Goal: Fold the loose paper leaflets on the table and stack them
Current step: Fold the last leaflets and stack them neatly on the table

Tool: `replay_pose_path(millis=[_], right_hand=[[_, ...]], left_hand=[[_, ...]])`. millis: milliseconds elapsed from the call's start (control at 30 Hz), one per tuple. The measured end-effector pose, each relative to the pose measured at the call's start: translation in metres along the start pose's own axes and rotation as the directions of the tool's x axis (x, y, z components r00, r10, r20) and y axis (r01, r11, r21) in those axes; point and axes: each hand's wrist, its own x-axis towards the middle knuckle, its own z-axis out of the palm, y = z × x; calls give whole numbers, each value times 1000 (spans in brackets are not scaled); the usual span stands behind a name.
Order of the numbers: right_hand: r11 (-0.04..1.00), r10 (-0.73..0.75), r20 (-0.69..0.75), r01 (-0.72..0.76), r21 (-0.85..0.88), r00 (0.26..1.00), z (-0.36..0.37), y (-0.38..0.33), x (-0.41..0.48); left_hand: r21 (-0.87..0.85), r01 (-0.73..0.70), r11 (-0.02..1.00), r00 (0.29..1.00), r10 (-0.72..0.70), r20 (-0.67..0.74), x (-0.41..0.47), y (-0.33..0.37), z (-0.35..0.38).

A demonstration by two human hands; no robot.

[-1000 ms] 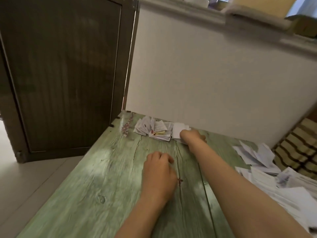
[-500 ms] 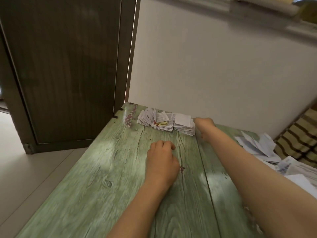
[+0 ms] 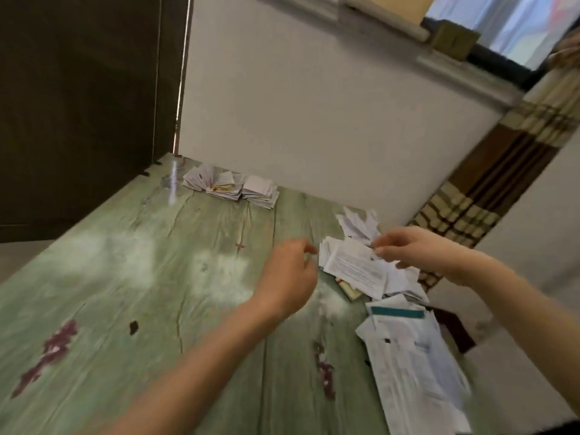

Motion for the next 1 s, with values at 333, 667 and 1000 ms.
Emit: replay_pose_path(millis=[333, 667, 1000], right_hand=[[867, 378, -329, -207, 453, 865, 67, 100, -110], [826, 518, -183, -432, 363, 836, 125, 98, -94], [620, 66, -235, 145, 771, 970, 122, 64, -140]], left_hand=[[-225, 495, 839, 838, -394, 376, -88, 63, 79], [-397, 596, 698, 797, -455, 396, -112, 67, 85], [-382, 583, 717, 803, -434, 409, -122, 50, 52]])
